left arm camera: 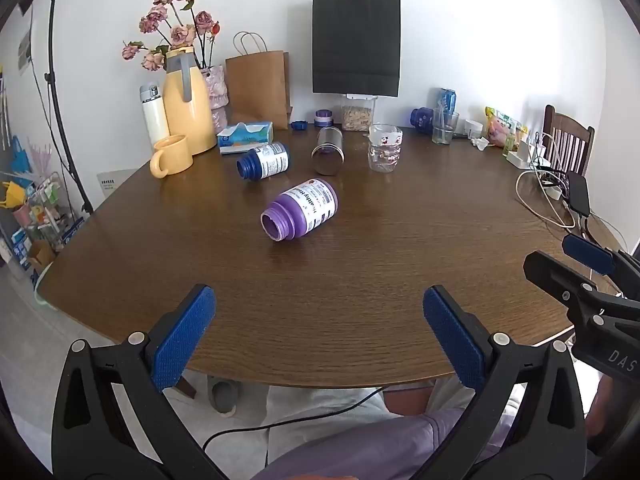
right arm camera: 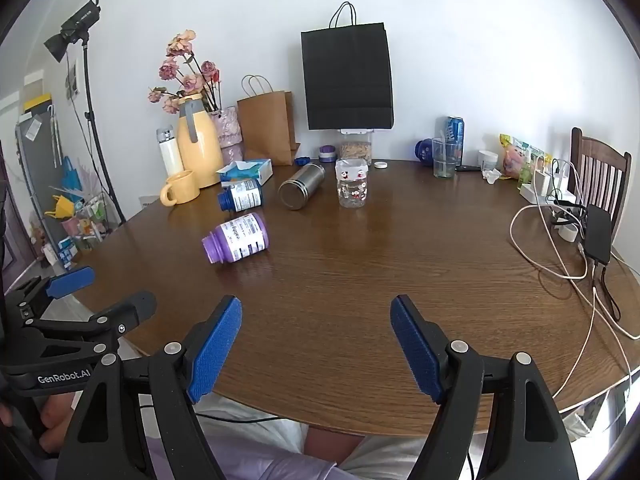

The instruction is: Flip cup upright

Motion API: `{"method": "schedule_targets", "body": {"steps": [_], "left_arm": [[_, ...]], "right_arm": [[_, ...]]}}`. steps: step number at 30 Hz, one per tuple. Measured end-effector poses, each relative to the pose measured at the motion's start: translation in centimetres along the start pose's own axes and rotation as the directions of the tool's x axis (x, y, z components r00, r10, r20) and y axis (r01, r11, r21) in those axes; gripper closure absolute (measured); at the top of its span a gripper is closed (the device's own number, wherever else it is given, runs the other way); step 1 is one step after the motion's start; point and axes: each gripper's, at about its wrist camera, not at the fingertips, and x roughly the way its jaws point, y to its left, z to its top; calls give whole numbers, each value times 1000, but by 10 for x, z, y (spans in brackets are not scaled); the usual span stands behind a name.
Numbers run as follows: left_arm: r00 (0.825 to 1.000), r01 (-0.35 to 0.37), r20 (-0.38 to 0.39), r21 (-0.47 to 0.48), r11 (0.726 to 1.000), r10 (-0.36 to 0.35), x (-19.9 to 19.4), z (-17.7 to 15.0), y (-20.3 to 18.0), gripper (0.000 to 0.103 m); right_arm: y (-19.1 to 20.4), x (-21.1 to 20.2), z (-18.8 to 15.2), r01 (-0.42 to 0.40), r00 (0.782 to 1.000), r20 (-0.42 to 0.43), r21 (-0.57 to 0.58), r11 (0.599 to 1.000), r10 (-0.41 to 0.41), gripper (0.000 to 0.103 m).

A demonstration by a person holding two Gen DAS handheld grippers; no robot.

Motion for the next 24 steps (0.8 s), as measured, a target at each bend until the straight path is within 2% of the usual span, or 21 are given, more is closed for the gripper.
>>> {"method": "schedule_targets", "body": {"steps": [24], "left_arm": [[1000, -3, -11, -7, 1000, 3, 2, -1, -1, 0]], "right_arm": [[1, 0, -1, -4, 1000, -1, 6, 1000, 4, 22]]}}
